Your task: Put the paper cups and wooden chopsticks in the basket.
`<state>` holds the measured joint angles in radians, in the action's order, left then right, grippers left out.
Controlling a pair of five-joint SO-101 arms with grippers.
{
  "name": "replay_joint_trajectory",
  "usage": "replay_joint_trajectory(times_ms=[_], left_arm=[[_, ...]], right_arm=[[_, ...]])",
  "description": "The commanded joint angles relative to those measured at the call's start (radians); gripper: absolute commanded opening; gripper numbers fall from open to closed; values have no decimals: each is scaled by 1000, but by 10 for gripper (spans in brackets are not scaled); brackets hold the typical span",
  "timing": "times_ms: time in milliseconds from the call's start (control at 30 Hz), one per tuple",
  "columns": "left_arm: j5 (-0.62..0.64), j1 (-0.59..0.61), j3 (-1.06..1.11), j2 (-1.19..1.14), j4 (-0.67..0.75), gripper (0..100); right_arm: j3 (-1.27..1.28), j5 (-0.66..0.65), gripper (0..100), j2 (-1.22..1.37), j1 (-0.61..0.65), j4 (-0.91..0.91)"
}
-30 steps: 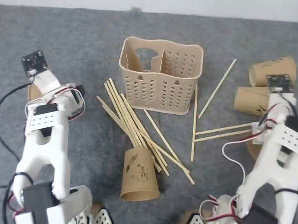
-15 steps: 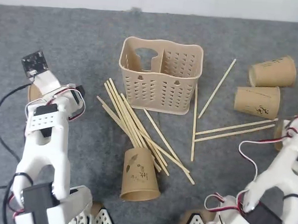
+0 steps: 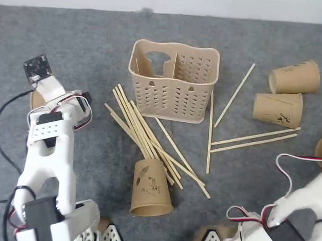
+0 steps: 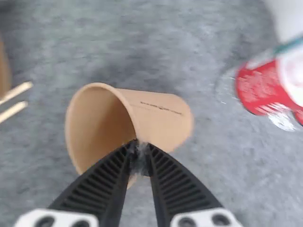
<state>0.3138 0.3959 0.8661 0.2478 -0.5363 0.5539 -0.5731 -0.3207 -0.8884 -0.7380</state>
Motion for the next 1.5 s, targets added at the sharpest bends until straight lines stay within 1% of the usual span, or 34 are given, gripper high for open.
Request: replay_joint_trajectory(times_ms=[0, 100, 367, 567, 633, 700, 800, 833, 900, 967, 1000, 1033, 1133, 1200, 1300, 1400, 1467], left_arm=[[2, -2, 2, 0, 18, 224], [2, -2, 2, 0, 18, 224], [2, -2, 4, 0, 15, 224], [2, -2, 4, 0, 15, 224], [2, -2, 4, 0, 15, 224], [2, -2, 4, 0, 15, 224], [2, -2, 4, 0, 15, 224], [2, -3, 4, 0, 15, 224], [2, -3, 4, 0, 15, 224], [2, -3, 4, 0, 15, 224], [2, -3, 4, 0, 15, 224], [2, -3, 4, 0, 15, 224], [2, -3, 4, 0, 15, 224], [2, -3, 4, 0, 15, 224], [2, -3, 4, 0, 17, 224], [2, -3, 4, 0, 17, 224], [2, -3, 4, 0, 17, 224]], right_arm=[[-101, -15, 7, -15, -76, 16], [-114, -15, 7, -13, -122, 16], [-100, -21, 7, -5, -193, 15], [-100, -26, 9, 101, -277, 27], [-118, -58, 11, 143, -300, 21], [-135, -81, 37, 186, -326, 19], [-170, -86, 105, 248, -355, 19], [-181, -86, 113, 266, -357, 19], [-203, -86, 92, 302, -357, 16], [-218, -86, 11, 321, -348, 16], [-222, -86, 1, 323, -344, 15], [-227, -83, 19, 323, -334, 7], [-275, -80, 9, 318, -305, -96], [-328, -78, 8, 314, -269, -216], [-440, -75, 8, 311, -197, -441], [-572, -17, 8, 314, -117, -631], [-661, 37, 8, 318, -62, -722]])
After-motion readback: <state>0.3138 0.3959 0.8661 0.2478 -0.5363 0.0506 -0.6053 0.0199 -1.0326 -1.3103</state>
